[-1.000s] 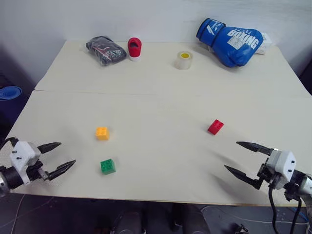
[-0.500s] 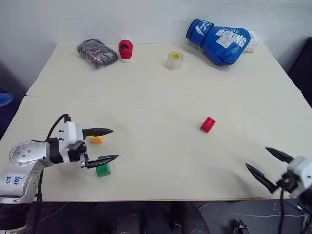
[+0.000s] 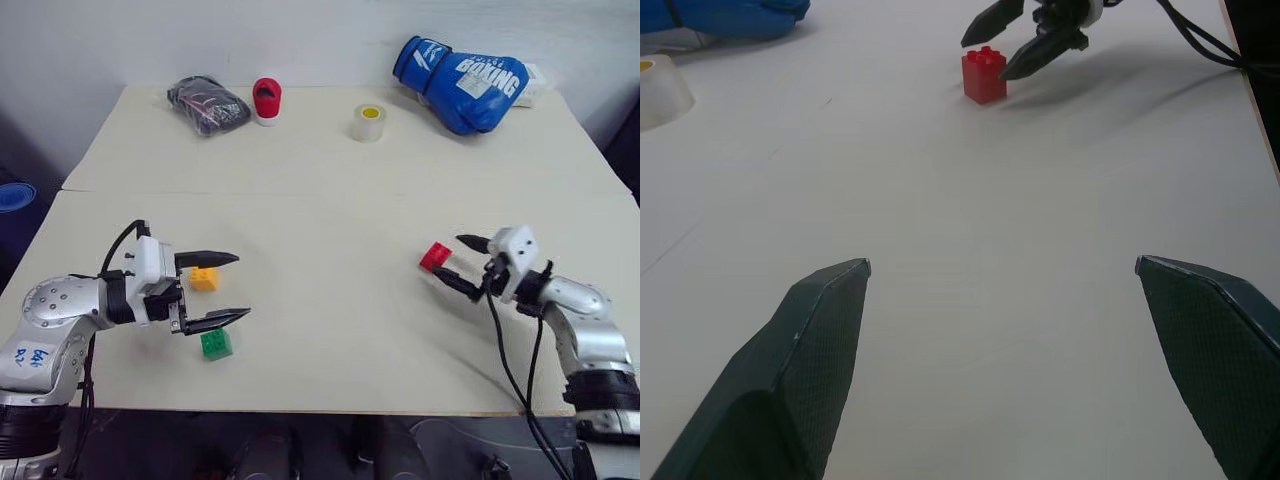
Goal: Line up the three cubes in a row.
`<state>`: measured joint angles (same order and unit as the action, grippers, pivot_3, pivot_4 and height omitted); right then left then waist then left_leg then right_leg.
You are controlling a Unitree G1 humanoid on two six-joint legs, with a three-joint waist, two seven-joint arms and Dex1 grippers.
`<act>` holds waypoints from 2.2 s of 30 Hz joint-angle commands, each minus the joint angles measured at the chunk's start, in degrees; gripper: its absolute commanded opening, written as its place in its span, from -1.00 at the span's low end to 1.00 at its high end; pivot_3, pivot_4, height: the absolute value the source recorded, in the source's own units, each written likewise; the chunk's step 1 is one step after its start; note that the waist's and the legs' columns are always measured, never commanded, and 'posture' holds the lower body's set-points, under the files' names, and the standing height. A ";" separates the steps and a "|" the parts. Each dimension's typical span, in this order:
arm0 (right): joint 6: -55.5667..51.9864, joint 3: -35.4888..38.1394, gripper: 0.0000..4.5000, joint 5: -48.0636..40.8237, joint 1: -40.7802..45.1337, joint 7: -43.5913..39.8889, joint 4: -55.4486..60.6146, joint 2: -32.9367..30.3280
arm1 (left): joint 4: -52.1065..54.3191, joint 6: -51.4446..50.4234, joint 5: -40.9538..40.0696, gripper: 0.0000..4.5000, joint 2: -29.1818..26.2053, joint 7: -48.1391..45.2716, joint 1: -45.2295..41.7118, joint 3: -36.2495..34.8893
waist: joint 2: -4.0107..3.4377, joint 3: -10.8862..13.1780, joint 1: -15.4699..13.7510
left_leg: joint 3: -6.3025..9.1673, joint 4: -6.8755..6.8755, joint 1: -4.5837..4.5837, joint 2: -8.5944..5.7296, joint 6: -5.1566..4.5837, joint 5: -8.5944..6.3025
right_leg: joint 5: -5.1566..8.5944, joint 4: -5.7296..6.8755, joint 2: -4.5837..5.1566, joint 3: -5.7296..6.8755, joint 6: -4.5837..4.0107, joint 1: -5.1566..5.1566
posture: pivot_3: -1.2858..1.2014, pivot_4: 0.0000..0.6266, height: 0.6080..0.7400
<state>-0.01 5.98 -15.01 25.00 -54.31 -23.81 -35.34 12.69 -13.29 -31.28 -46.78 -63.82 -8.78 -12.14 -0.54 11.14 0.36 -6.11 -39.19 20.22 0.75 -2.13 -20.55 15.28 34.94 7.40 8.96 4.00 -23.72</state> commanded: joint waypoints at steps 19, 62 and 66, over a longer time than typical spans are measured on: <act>15.73 -14.31 -0.32 -1.70 2.50 -35.57 4.88 0.61 | 1.23 0.64 0.34 1.00 -0.01 0.08 1.66 -0.83 | 0.00 0.00 -0.11 | 0.08 -0.02 -0.01 0.01 0.01 0.03 | -0.01 0.00 0.00 0.06 0.02 0.05 | 0.03 -0.52 1.00; 10.40 4.58 0.98 -21.90 -20.84 -32.57 26.52 -3.99 | -0.30 1.97 -0.09 1.00 1.87 -1.78 31.59 -21.04 | 0.07 -0.02 -0.48 | 0.24 0.01 -0.04 0.05 0.08 -0.31 | 0.00 -0.40 0.15 0.07 -0.01 0.08 | 0.03 -0.52 1.00; 11.01 4.54 0.98 -21.13 -21.02 -32.34 26.68 -3.61 | 2.68 2.43 3.64 1.00 3.75 0.93 25.49 -10.63 | 0.05 -0.02 -0.46 | 0.21 0.01 -0.05 0.04 0.07 -0.30 | -0.01 -0.38 0.15 0.06 -0.01 0.09 | 0.03 -0.52 1.00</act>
<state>10.75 9.37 -35.36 4.14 -86.65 1.16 -38.49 14.48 -11.20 -28.71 -43.62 -64.37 17.47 -25.06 -0.49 11.12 -0.09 -5.91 -39.18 20.16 0.79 -2.08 -20.84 15.28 34.58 7.54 9.02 3.99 -23.63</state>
